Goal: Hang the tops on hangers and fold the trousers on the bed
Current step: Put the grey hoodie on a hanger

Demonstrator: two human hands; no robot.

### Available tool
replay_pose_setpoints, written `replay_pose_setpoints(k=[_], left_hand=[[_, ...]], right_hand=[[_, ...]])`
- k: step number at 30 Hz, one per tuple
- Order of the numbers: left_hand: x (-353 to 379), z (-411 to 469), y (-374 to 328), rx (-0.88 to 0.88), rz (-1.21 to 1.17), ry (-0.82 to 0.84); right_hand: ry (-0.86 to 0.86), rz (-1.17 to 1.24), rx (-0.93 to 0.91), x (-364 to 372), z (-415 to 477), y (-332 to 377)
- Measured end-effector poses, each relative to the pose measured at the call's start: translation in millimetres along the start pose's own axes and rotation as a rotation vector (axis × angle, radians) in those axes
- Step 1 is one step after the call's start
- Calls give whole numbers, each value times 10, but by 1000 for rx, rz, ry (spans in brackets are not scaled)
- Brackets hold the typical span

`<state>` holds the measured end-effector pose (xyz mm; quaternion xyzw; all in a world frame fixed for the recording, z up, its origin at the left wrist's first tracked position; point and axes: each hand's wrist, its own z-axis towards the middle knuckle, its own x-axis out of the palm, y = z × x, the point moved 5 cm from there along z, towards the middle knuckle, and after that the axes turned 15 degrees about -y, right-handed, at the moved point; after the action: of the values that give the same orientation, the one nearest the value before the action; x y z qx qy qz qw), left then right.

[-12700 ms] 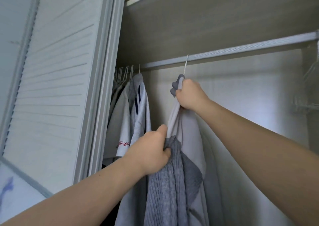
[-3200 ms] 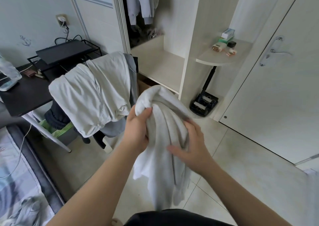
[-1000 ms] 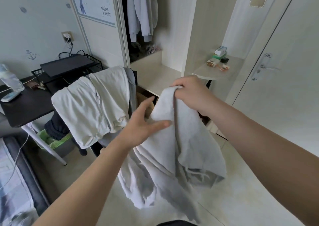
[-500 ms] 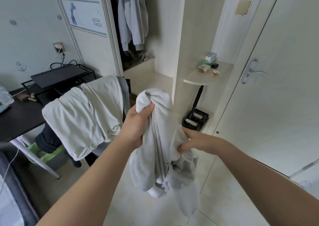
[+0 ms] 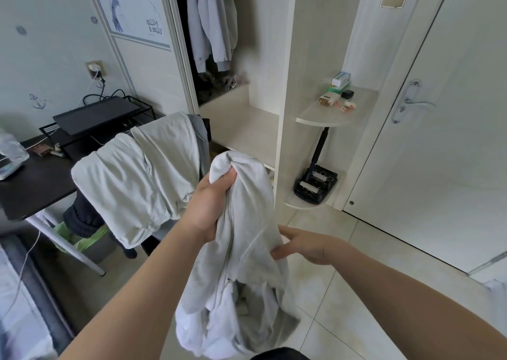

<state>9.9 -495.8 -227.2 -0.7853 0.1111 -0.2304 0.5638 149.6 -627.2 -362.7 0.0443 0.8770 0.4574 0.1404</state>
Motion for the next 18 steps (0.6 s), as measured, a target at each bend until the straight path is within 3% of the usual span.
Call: replay_pose_setpoints(k=[5, 9, 11, 13, 15, 18], left_hand=[[-130, 49, -56, 19, 0, -67], [-370, 175, -106, 112, 47, -231], [-476, 232, -70, 154, 143, -273], [-522, 251, -13, 215, 317, -281], [-446, 203, 52, 280, 511, -206], [-131, 103, 221, 293, 658, 63]], right_hand=[[-163, -148, -99, -5, 113, -43], [-465, -261, -267, -245, 31, 65], [-650, -275, -363, -470, -74, 264], [-723, -224, -442, -622, -202, 549], [-699, -213, -520, -641, -360, 903], [-629, -220, -602, -527, -532, 1395]])
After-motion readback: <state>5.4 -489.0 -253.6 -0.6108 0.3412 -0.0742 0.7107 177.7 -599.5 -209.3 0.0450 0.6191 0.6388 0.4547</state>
